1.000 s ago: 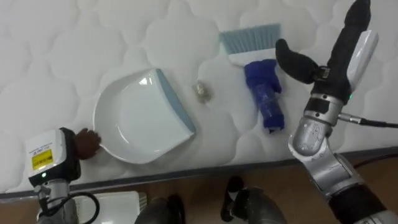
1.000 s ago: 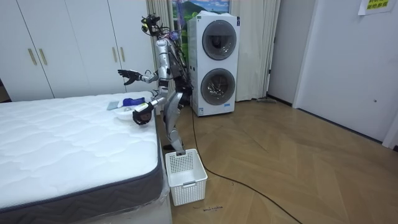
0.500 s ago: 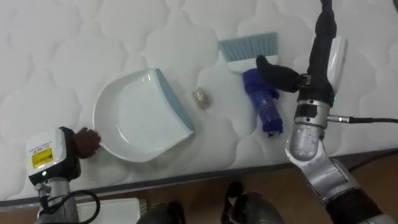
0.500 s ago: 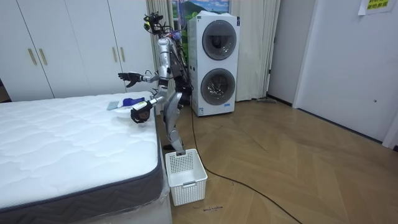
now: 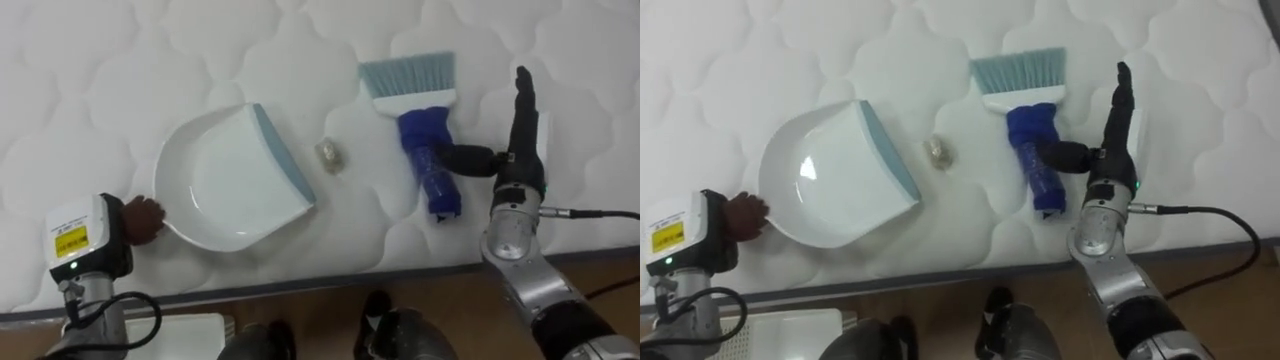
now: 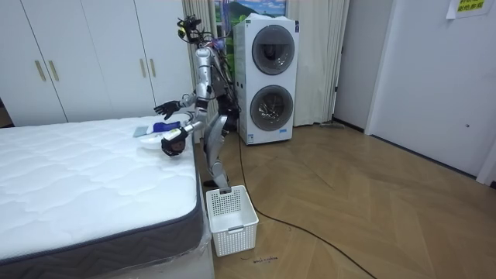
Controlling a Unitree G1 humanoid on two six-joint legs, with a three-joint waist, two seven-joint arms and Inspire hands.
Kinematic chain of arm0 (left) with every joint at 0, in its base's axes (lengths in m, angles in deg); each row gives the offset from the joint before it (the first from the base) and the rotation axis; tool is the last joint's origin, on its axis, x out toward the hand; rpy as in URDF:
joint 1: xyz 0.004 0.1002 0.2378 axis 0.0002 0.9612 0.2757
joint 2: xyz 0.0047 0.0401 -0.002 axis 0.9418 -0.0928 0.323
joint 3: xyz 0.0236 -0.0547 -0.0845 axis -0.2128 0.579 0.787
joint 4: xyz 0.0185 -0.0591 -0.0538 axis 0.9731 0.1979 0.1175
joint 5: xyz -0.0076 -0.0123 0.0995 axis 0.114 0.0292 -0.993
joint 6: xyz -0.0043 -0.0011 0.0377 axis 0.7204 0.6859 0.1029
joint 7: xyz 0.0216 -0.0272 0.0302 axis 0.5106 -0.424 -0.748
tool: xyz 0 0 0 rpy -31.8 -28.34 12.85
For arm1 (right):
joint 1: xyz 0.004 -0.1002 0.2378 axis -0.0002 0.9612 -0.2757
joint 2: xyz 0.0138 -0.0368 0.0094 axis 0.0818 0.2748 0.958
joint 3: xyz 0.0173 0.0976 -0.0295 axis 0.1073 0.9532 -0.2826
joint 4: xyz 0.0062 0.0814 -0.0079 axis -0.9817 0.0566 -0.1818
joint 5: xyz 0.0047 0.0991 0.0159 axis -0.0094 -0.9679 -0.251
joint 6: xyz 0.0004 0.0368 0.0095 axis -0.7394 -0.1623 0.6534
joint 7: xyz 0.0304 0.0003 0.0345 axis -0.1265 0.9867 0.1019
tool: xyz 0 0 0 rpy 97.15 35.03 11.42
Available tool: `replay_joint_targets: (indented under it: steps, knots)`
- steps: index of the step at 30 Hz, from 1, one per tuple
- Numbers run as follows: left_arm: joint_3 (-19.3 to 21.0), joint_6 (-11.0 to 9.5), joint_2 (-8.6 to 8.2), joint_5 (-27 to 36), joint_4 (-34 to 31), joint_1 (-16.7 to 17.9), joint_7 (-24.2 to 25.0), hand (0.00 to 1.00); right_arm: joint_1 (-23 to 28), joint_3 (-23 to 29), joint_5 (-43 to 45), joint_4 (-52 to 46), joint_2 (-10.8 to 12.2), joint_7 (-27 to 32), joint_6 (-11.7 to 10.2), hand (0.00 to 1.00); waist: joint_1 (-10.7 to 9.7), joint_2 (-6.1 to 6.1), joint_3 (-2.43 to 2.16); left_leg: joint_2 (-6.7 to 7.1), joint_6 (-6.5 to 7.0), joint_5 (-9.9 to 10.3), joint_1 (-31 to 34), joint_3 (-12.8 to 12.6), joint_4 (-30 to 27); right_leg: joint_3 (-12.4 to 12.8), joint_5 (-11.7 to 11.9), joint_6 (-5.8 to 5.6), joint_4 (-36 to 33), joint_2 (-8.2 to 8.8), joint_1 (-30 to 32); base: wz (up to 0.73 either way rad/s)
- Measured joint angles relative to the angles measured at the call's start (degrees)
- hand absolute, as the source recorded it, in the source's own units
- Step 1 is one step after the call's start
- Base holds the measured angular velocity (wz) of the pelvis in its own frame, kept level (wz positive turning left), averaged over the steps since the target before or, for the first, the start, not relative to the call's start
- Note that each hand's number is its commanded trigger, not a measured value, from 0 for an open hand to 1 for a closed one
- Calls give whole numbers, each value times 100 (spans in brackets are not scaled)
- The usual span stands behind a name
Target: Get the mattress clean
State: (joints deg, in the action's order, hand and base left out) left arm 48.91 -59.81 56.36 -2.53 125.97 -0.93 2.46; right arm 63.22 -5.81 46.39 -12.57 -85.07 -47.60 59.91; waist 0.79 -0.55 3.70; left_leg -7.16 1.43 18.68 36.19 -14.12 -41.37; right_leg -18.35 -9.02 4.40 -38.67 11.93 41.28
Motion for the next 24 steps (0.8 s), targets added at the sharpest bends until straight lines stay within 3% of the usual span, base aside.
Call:
replay_joint_targets:
  steps: [8, 12, 24]
  knots:
    - [-16, -27, -1, 0, -425, -129, 47, 100, -55, -37, -363, 347, -7, -243, 107, 0, 158, 34, 29, -9, 16, 12, 171, 36, -41, -49, -5, -4, 2, 2, 122, 2]
    - [-44, -28, -4, -2, -522, -131, 46, 100, -218, -66, -363, 560, -30, -289, 107, 0, 185, 121, 83, -7, 20, 13, 289, 48, -40, -72, -6, -5, 4, 12, 223, 1]
    - [-144, 107, -38, -10, -517, -205, 89, 100, -617, -177, -336, 524, 81, -467, 261, 0, 332, 141, 95, 90, 21, 13, 446, 119, -123, -83, -118, -22, -213, 123, 391, 5]
